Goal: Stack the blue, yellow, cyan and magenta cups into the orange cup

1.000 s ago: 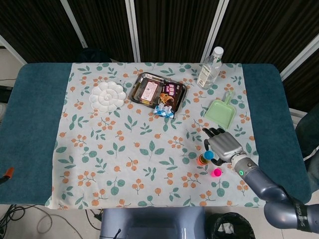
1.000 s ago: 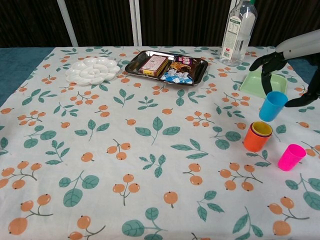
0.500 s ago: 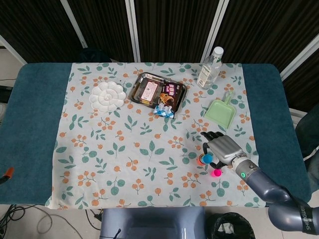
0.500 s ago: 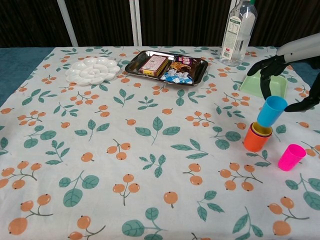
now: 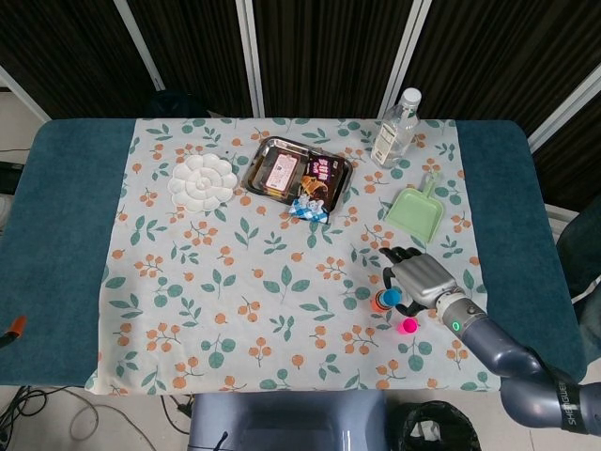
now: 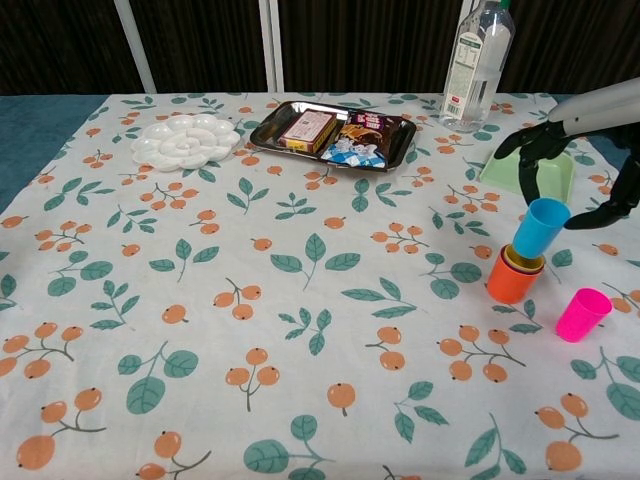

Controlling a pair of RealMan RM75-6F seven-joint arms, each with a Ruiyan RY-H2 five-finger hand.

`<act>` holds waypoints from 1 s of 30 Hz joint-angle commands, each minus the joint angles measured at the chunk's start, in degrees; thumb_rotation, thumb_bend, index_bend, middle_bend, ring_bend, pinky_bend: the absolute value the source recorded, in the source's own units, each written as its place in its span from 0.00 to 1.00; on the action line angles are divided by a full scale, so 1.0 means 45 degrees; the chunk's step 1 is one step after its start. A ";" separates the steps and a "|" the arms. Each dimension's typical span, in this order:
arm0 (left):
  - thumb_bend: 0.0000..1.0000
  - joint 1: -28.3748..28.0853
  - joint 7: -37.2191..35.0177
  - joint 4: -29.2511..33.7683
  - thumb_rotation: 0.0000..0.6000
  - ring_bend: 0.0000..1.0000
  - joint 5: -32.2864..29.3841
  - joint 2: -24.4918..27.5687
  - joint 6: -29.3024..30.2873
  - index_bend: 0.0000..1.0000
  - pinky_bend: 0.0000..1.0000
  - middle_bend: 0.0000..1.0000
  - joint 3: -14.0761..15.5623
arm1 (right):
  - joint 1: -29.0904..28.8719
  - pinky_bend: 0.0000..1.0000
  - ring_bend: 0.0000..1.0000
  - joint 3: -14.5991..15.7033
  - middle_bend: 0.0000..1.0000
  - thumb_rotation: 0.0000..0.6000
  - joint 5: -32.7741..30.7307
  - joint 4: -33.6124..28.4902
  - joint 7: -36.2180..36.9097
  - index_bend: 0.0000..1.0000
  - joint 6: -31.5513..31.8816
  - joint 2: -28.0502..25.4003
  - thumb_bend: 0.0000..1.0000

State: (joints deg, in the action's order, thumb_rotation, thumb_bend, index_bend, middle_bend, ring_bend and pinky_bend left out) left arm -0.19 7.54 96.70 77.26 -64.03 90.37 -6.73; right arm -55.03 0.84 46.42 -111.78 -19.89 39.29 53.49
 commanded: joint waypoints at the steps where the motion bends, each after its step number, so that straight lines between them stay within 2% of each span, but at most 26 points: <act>1: 0.19 0.0003 -0.0002 0.0003 1.00 0.00 -0.0002 0.0002 0.0005 0.17 0.00 0.10 -0.0001 | 0.0002 0.11 0.05 0.0032 0.00 1.00 0.0002 0.0066 0.0012 0.51 -0.0045 0.0068 0.42; 28: 0.19 0.0008 0.0062 -0.0029 1.00 0.00 0.0015 -0.0003 0.0017 0.17 0.00 0.10 0.0011 | 0.0082 0.11 0.05 0.0134 0.00 1.00 0.0015 0.0751 0.0253 0.51 -0.0133 0.0777 0.42; 30: 0.19 0.0010 0.0074 -0.0031 1.00 0.00 0.0016 -0.0005 0.0017 0.17 0.00 0.10 0.0015 | 0.0080 0.11 0.05 0.0141 0.00 1.00 0.0023 0.0772 0.0260 0.47 -0.0144 0.0807 0.42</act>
State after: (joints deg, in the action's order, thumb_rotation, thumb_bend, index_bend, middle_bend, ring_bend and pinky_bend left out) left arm -0.15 7.88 96.57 77.34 -64.05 90.45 -6.67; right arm -54.66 1.47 46.52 -108.31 -18.72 38.65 57.13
